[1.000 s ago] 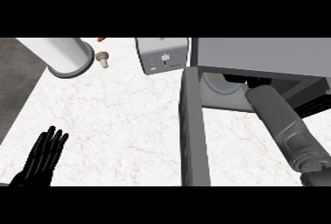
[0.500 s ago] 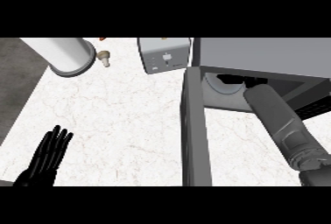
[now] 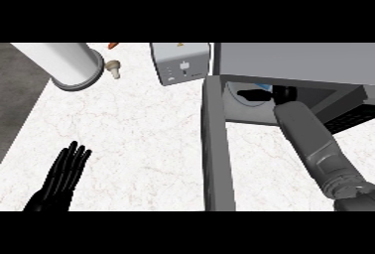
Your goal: Pick up the milk, place it into the microwave and close the microwave
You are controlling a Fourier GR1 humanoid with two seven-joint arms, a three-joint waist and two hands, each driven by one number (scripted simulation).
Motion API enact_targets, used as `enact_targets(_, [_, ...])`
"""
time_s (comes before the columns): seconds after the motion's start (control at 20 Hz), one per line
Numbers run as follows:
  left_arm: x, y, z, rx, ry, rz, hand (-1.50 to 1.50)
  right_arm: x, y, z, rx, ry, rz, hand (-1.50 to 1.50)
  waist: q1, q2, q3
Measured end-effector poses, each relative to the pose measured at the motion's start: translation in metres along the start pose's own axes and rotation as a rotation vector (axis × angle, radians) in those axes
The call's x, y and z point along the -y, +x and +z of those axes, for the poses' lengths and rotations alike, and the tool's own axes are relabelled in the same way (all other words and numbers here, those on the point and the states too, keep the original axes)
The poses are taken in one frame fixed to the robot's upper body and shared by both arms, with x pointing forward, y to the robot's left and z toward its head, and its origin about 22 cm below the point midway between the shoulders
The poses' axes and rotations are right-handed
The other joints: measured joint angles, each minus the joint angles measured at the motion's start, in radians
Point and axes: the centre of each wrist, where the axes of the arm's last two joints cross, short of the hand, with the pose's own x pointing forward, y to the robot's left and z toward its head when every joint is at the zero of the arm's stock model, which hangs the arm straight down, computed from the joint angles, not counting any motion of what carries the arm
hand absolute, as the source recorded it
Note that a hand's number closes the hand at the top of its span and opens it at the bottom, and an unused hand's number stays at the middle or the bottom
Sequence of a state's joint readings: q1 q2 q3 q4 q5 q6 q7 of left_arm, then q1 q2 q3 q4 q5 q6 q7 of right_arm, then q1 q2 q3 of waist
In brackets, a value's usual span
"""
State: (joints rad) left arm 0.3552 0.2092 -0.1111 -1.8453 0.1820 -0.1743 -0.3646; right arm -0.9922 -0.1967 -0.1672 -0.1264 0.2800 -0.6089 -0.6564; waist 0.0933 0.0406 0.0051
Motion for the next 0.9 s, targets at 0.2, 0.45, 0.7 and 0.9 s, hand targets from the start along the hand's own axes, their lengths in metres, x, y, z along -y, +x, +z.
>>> enact_targets(0.2, [0.004,-0.003,-0.002,0.007,-0.012,0.002,-1.50,-0.005,-0.010,0.014,-0.020,-0.006,-0.074,-1.50,-0.013,-0.005,-0.001])
enact_targets(0.45, [0.010,0.001,-0.002,0.010,-0.022,0.001,-1.50,-0.008,-0.026,0.032,-0.056,0.001,-0.172,-1.50,-0.027,-0.013,-0.001])
enact_targets(0.7, [0.021,0.000,-0.001,0.009,-0.029,0.000,-1.50,-0.012,-0.043,0.058,-0.060,0.016,-0.240,-1.50,-0.043,-0.022,-0.002])
enact_targets(0.9, [0.027,0.001,-0.010,0.001,-0.038,0.005,-1.50,-0.019,-0.051,0.076,-0.060,0.054,-0.333,-1.50,-0.055,-0.029,-0.004])
